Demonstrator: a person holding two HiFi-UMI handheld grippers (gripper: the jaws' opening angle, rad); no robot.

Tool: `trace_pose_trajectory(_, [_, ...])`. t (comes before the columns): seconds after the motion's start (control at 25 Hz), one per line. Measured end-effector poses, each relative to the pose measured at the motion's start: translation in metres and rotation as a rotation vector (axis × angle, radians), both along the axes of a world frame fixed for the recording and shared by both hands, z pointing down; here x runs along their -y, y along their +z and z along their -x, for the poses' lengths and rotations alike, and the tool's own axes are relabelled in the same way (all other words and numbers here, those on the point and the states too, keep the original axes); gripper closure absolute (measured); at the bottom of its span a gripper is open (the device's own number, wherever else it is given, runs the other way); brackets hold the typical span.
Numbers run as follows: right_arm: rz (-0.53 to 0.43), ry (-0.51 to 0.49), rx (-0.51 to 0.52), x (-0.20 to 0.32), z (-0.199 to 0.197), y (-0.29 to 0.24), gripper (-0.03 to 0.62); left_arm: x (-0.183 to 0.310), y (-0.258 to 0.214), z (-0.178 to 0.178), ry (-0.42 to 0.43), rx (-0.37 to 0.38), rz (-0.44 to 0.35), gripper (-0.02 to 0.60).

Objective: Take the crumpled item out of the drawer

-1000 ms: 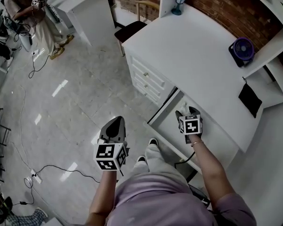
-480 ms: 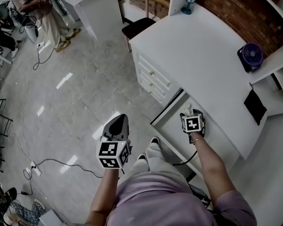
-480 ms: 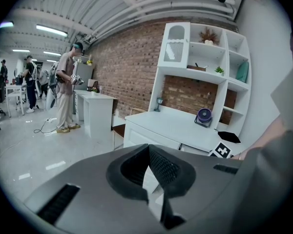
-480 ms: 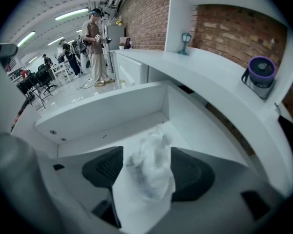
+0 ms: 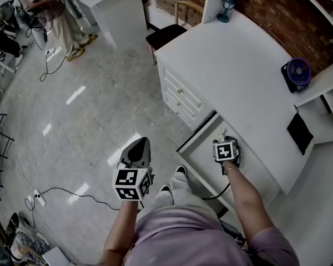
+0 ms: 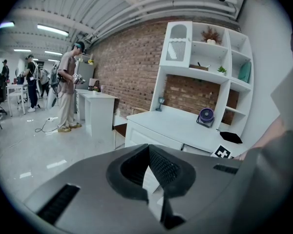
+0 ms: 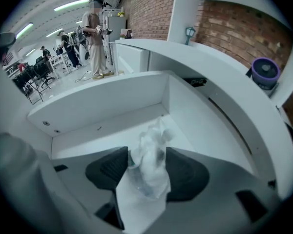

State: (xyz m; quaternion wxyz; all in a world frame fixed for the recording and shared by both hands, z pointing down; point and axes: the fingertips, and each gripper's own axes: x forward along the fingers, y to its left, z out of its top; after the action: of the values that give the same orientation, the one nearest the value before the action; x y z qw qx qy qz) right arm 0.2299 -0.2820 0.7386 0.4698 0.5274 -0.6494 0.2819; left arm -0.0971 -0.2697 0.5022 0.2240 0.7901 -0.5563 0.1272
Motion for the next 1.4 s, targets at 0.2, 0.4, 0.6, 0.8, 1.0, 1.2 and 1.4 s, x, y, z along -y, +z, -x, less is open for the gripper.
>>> trace_pose_trajectory(0.2, [0.023,-0.04,-0.024,0.0,-0.002,0.002,0.4,0.003,0.003,-0.003,0.008,-0.005,0.004,0.581])
trace_pose_trajectory(0.4, [0.023,-0.071,-0.024,-0.002,0.003,-0.002,0.428,0.003,0.004,-0.009,0.024,-0.011,0.011,0.581])
trace_pose_trajectory(0.6, [-0.025,-0.093,-0.003,0.0,0.017,-0.012,0.441,0.005,0.004,-0.017,0.047,-0.018,0.007,0.581])
trace_pose_trajectory(0.8, [-0.106,-0.068,0.056,0.001,0.03,-0.033,0.444,0.004,0.003,-0.024,0.065,-0.025,0.0,0.581])
trace_pose_trajectory(1.0, [-0.185,-0.033,0.128,-0.001,0.04,-0.058,0.444,0.003,0.004,-0.033,0.091,-0.034,-0.001,0.581])
trace_pose_trajectory(1.2, [-0.268,-0.023,0.174,-0.006,0.046,-0.088,0.444,0.0,0.002,-0.042,0.117,-0.041,-0.006,0.581])
trace_pose_trajectory(1.4, [-0.352,-0.004,0.229,-0.012,0.049,-0.12,0.444,-0.005,0.002,-0.054,0.146,-0.044,-0.011,0.581])
